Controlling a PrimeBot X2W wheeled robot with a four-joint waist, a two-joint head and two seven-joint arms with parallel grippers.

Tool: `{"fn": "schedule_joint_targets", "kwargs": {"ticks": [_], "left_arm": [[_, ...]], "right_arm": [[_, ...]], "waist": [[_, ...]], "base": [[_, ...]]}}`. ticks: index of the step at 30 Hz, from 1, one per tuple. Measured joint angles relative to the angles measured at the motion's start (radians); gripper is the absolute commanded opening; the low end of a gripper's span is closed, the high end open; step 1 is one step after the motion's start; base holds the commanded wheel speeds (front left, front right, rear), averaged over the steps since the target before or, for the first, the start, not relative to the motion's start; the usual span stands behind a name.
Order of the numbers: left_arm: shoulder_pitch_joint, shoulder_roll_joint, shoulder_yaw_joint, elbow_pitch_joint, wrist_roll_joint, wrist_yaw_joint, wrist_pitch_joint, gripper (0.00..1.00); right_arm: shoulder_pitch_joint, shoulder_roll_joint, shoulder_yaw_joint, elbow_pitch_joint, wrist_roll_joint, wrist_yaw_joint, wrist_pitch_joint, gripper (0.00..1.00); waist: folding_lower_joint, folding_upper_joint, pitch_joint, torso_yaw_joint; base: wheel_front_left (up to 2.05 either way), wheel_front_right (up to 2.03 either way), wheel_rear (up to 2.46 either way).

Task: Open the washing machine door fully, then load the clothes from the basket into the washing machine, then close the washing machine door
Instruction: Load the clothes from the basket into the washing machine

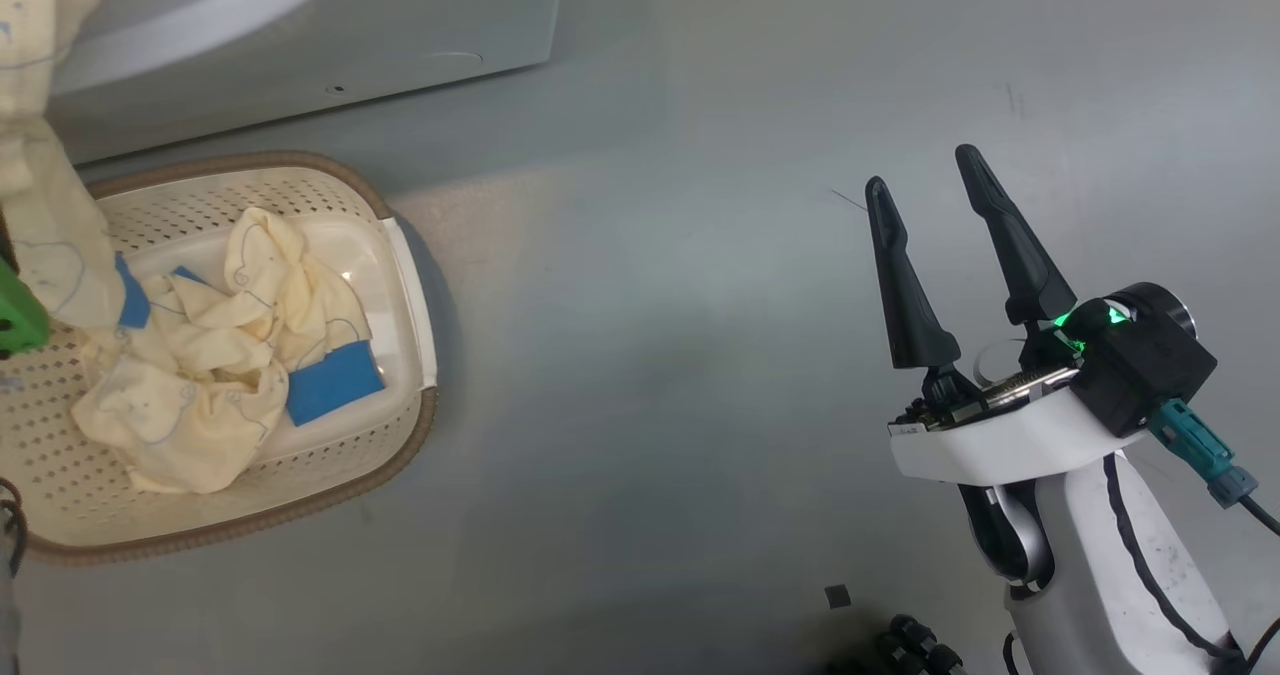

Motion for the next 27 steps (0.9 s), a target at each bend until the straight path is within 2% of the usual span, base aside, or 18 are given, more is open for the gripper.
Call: {"fn": "schedule_joint_targets", "kwargs": {"ticks": [5,12,13,14,15,16,24,27], "left_arm": [[-0.032,0.029,0.026,0.032,-0.012,0.009,0.031,1.00],[-0.079,0.028,0.026,0.067,-0.013,0.020,0.039,1.00],[-0.083,0.029,0.027,0.073,-0.013,0.024,0.041,0.84],[-0.087,0.029,0.027,0.080,-0.013,0.026,0.041,0.46],[-0.089,0.029,0.028,0.086,-0.014,0.026,0.041,0.13],[-0.090,0.029,0.029,0.091,-0.014,0.026,0.041,0.00],[-0.093,0.035,0.032,0.114,-0.014,0.030,0.026,0.00],[-0.093,0.043,0.025,0.117,-0.014,0.016,0.017,0.00]], "right_arm": [[-0.021,0.001,0.012,-0.004,0.037,0.000,0.000,1.00],[-0.041,0.001,0.012,-0.004,0.057,-0.004,0.000,1.00],[-0.042,0.001,0.012,-0.004,0.057,-0.005,0.000,1.00],[-0.042,0.001,0.012,-0.004,0.057,-0.009,0.000,1.00],[-0.042,0.002,0.012,-0.004,0.057,-0.011,0.000,1.00],[-0.043,0.002,0.012,-0.004,0.058,-0.011,0.000,1.00],[-0.057,0.002,0.013,-0.002,0.065,-0.012,0.000,1.00],[-0.057,0.002,0.014,-0.001,0.065,-0.020,0.000,1.00]], "waist": [[0.0000,0.0000,0.037,-0.028],[0.0000,0.0000,0.070,-0.053],[0.0000,0.0000,0.072,-0.055],[0.0000,0.0000,0.074,-0.056],[0.0000,0.0000,0.075,-0.056],[0.0000,0.0000,0.076,-0.057],[0.0000,0.0000,0.078,-0.056],[-0.0001,0.0000,0.077,-0.053]], "base": [[0.00,0.00,0.00],[0.00,0.00,0.00],[0.00,0.00,0.00],[0.00,0.00,0.00],[0.00,0.00,0.00],[0.00,0.00,0.00],[0.00,0.00,0.00],[0.00,0.00,0.00]]}}
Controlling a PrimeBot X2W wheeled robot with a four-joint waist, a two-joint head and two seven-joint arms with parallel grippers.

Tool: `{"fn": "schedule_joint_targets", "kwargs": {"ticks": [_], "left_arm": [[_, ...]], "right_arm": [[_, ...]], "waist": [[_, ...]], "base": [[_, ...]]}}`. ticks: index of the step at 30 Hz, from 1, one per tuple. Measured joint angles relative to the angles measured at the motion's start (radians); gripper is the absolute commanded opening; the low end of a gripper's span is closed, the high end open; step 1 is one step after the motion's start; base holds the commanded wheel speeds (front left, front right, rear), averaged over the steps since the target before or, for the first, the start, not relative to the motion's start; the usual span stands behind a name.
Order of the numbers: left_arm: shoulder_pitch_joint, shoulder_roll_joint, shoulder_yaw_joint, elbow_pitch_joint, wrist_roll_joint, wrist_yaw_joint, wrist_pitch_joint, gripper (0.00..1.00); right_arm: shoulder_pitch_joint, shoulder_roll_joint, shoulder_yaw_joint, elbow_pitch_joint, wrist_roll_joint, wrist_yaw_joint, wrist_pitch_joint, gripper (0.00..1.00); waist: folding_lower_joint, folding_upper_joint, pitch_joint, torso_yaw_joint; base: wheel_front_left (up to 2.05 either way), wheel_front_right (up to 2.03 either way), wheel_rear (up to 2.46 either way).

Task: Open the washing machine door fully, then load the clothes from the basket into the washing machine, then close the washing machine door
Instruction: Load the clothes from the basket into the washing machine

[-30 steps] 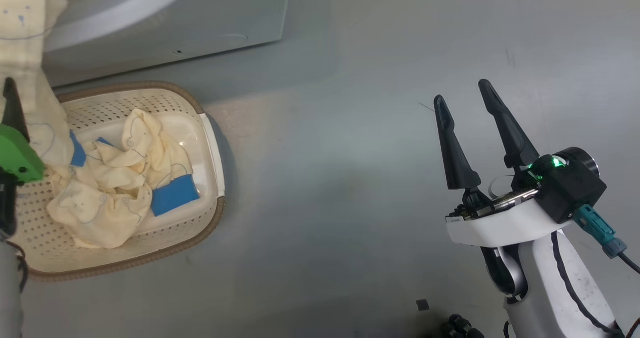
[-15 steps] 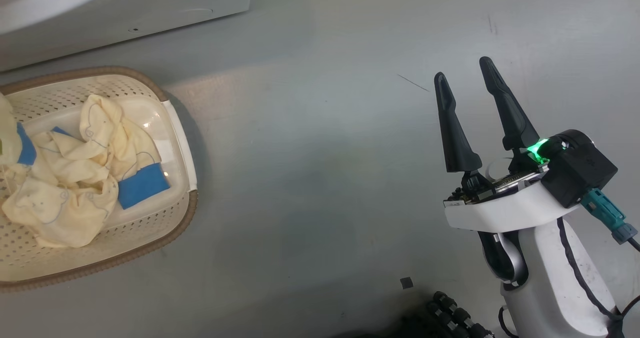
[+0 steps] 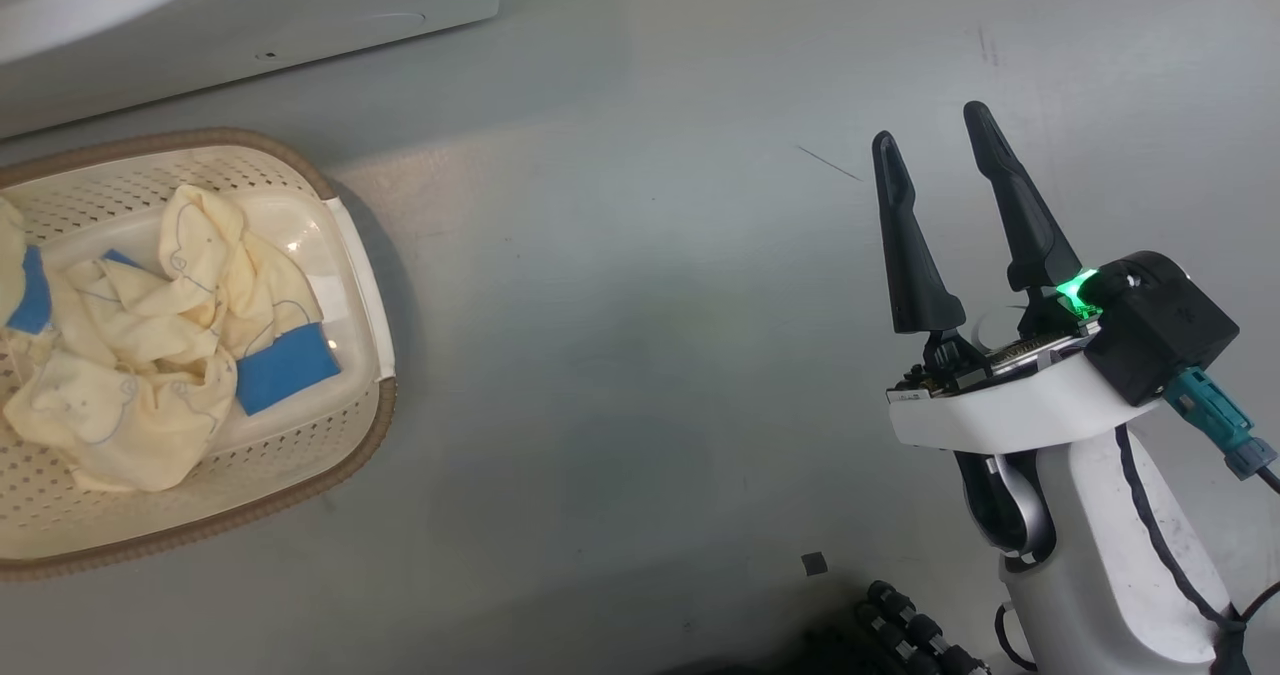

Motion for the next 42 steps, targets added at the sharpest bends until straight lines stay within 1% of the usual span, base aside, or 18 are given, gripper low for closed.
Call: {"fn": "schedule_joint_targets", "kwargs": {"ticks": [3,9,16,23,24,29,31,34,37,42], "left_arm": [[0.000,0.004,-0.019,0.000,0.000,-0.020,-0.007,0.00],[0.001,-0.015,-0.062,0.000,0.000,-0.077,-0.005,0.00],[0.004,-0.016,-0.110,-0.037,-0.008,-0.114,0.023,0.00],[0.009,0.003,-0.142,-0.095,-0.030,-0.124,0.072,0.00],[0.009,0.017,-0.148,-0.125,-0.042,-0.124,0.088,0.00],[0.008,0.037,-0.154,-0.193,-0.070,-0.125,0.107,0.00],[-0.001,0.060,-0.155,-0.244,-0.078,-0.125,0.122,0.00],[-0.033,0.089,-0.159,-0.291,-0.087,-0.128,0.153,0.00],[-0.066,0.103,-0.162,-0.316,-0.101,-0.128,0.172,0.00],[-0.134,0.142,-0.150,-0.351,-0.140,-0.129,0.238,0.00]], "right_arm": [[0.000,0.000,-0.003,0.003,0.000,-0.001,0.000,1.00],[0.000,0.002,-0.022,0.011,-0.010,-0.006,0.000,1.00],[0.001,0.002,-0.027,0.027,-0.019,-0.006,0.000,1.00],[0.004,0.002,-0.033,0.038,-0.027,-0.006,0.000,1.00],[0.007,0.002,-0.036,0.041,-0.027,-0.006,0.000,1.00],[0.024,0.001,-0.036,0.044,-0.027,-0.006,0.000,1.00],[0.033,0.002,-0.035,0.047,-0.027,-0.006,0.000,1.00],[0.041,0.002,-0.034,0.044,-0.027,-0.006,0.000,1.00],[0.043,0.002,-0.032,0.044,-0.027,-0.006,0.000,1.00],[0.043,0.002,-0.007,0.033,-0.024,-0.006,0.000,1.00]], "waist": [[0.0000,0.0000,-0.002,0.005],[0.0000,0.0000,-0.011,0.030],[0.0000,0.0000,-0.042,0.055],[0.0000,0.0000,-0.076,0.075],[-0.0001,0.0000,-0.088,0.081],[0.0000,0.0000,-0.112,0.091],[-0.0001,0.0000,-0.128,0.096],[-0.0001,0.0000,-0.137,0.100],[-0.0001,0.0000,-0.139,0.099],[-0.0001,0.0000,-0.134,0.083]], "base": [[0.00,0.00,0.00],[0.00,0.00,0.00],[0.00,0.00,0.00],[0.00,0.00,0.00],[0.00,0.00,0.00],[0.00,0.00,0.00],[0.00,0.00,0.00],[0.00,0.00,0.00],[0.00,0.00,0.00],[0.00,0.00,0.00]]}}
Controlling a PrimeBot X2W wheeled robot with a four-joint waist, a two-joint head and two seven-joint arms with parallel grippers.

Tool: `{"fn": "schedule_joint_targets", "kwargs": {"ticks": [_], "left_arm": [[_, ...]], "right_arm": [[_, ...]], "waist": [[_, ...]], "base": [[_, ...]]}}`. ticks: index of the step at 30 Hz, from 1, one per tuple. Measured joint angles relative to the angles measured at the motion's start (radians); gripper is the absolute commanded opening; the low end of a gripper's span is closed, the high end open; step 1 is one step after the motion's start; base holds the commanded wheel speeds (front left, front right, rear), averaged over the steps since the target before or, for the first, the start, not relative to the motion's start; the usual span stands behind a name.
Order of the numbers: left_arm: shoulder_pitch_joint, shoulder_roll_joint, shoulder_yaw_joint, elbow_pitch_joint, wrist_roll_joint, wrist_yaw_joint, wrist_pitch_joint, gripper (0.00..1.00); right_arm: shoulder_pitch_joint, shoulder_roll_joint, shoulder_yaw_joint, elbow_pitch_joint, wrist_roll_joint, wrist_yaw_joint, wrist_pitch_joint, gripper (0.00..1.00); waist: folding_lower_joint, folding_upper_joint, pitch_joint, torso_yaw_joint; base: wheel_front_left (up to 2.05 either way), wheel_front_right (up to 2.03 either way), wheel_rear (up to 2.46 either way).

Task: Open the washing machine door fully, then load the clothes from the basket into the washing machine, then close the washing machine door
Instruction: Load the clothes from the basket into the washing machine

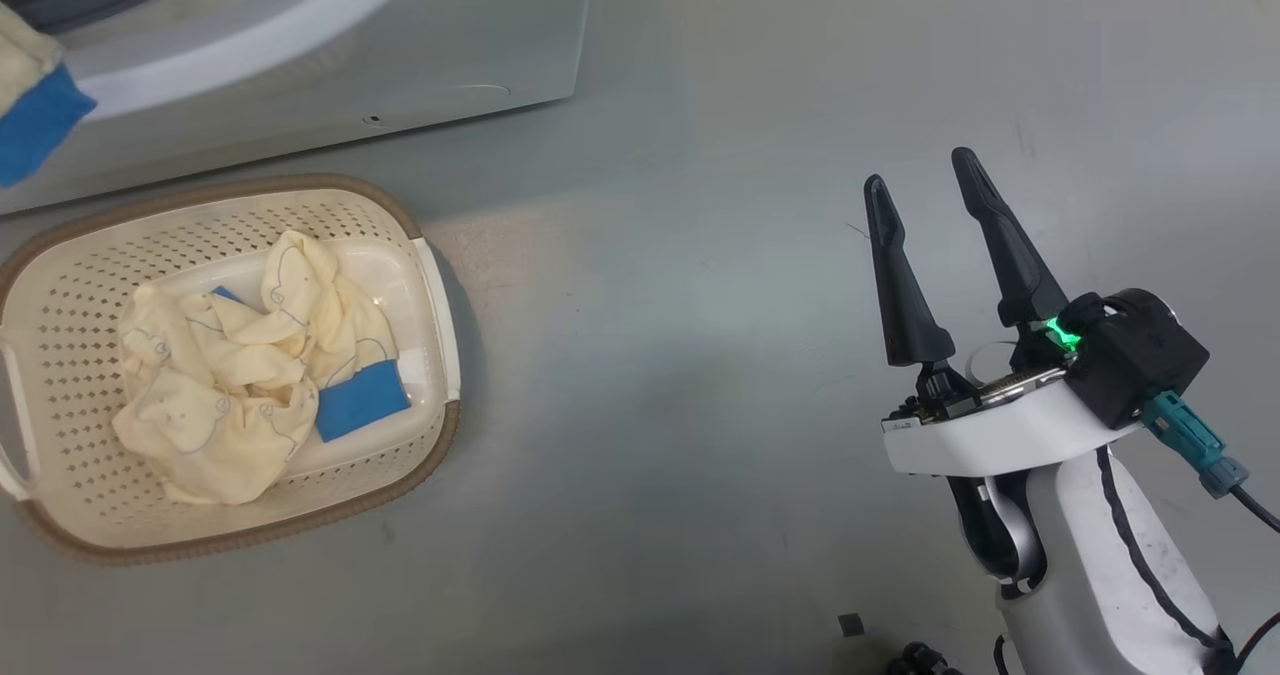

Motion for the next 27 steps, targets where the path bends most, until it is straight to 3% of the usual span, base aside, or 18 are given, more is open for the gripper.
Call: {"fn": "schedule_joint_targets", "kwargs": {"ticks": [10,16,27], "left_arm": [[-0.133,0.093,0.073,0.015,-0.023,0.015,0.090,0.00],[-0.188,0.121,0.105,0.044,-0.013,0.048,0.108,0.00],[-0.295,0.142,0.102,0.072,0.014,0.059,0.100,0.00]], "right_arm": [[-0.003,0.000,0.048,-0.022,0.050,-0.003,0.000,1.00],[-0.024,0.001,0.068,-0.040,0.080,-0.004,0.000,1.00],[-0.060,0.002,0.118,-0.054,0.128,-0.010,0.000,1.00]], "waist": [[0.0000,0.0000,0.039,-0.070],[0.0000,0.0000,0.076,-0.116],[0.0000,0.0000,0.156,-0.199]], "base": [[0.00,0.00,0.00],[0.00,0.00,0.00],[0.00,0.00,0.00]]}}
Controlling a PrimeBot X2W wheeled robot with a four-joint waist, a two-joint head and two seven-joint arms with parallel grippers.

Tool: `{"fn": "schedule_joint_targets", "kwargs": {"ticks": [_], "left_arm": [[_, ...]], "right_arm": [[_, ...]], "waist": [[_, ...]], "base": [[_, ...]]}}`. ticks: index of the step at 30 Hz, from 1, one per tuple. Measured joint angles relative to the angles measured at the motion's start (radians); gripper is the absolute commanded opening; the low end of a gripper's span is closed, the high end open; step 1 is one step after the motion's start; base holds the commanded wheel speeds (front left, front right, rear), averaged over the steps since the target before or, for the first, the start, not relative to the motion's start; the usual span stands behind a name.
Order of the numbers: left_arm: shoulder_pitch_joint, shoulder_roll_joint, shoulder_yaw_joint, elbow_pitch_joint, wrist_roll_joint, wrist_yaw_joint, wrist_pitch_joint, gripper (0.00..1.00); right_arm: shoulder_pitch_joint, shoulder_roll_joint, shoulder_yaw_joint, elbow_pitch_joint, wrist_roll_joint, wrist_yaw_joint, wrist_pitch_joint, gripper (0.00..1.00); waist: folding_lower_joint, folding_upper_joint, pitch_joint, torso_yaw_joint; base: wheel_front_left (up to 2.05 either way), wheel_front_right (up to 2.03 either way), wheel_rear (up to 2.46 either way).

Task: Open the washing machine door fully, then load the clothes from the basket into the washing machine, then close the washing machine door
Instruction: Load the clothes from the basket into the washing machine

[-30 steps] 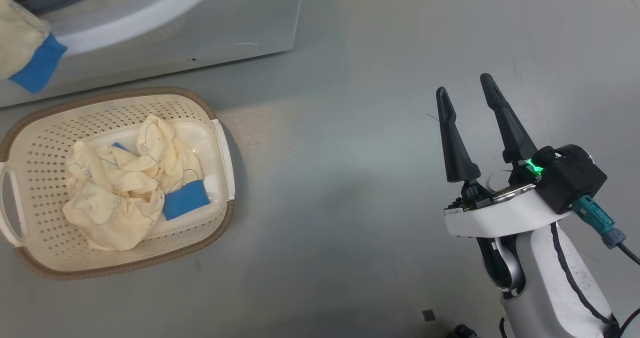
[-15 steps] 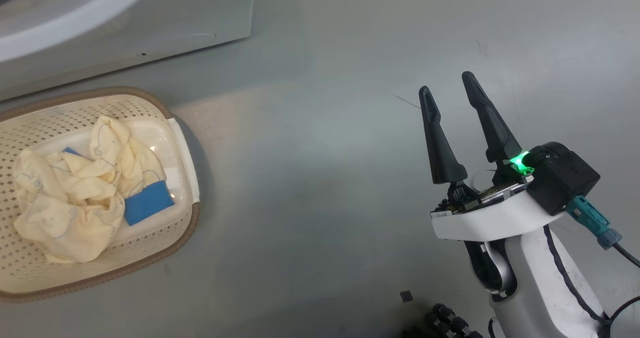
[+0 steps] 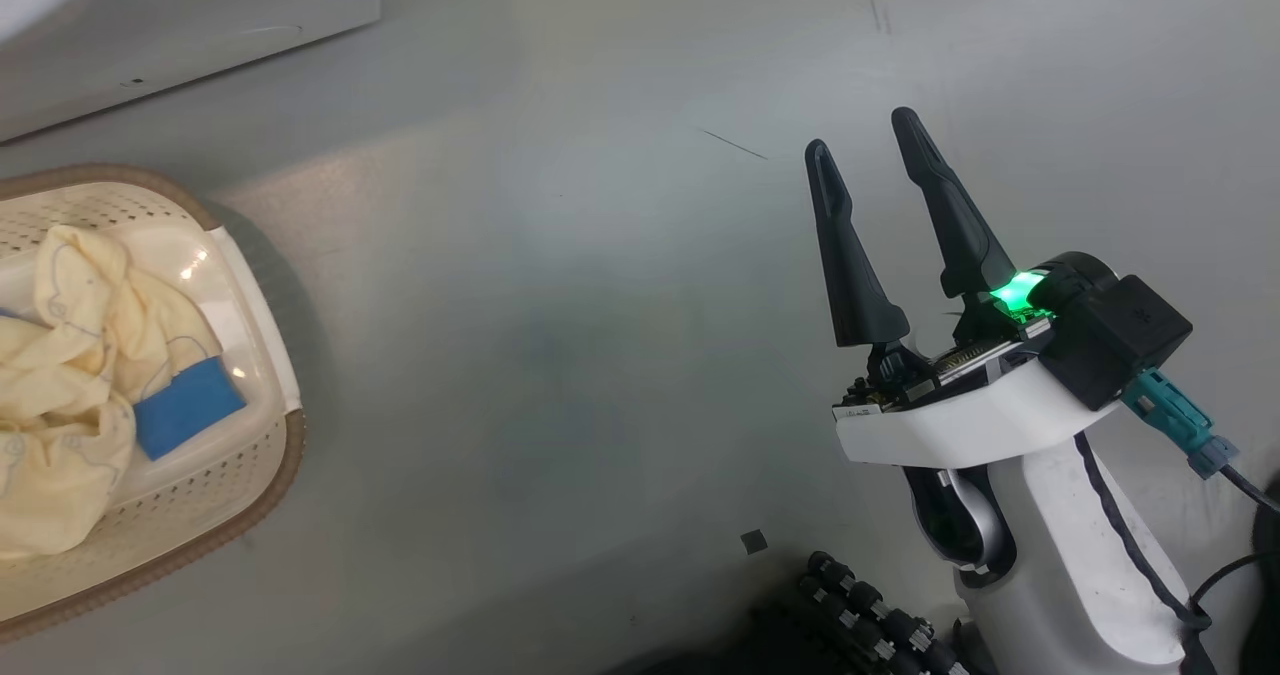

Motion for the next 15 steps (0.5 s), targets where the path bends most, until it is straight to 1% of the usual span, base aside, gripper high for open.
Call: {"fn": "schedule_joint_targets", "kwargs": {"ticks": [7,12,13,15], "left_arm": [[-0.099,0.038,-0.012,-0.010,0.071,0.001,-0.102,0.00],[-0.172,0.039,-0.011,-0.016,0.089,0.013,-0.199,0.00],[-0.182,0.039,-0.013,-0.016,0.100,0.018,-0.223,0.00],[-0.193,0.041,-0.026,-0.019,0.140,0.018,-0.276,0.00]], "right_arm": [[-0.009,0.001,0.026,-0.004,0.025,-0.001,0.000,1.00],[-0.023,0.003,0.041,-0.009,0.040,-0.003,0.000,1.00],[-0.023,0.003,0.043,-0.009,0.041,-0.010,0.000,1.00],[-0.024,0.004,0.044,-0.009,0.046,-0.010,0.000,1.00]], "waist": [[0.0000,0.0000,0.037,-0.053],[0.0000,0.0000,0.063,-0.083],[0.0000,0.0000,0.067,-0.088],[0.0000,0.0000,0.076,-0.097]], "base": [[0.00,0.00,0.00],[0.00,0.00,0.00],[0.00,0.00,0.00],[0.00,0.00,0.00]]}}
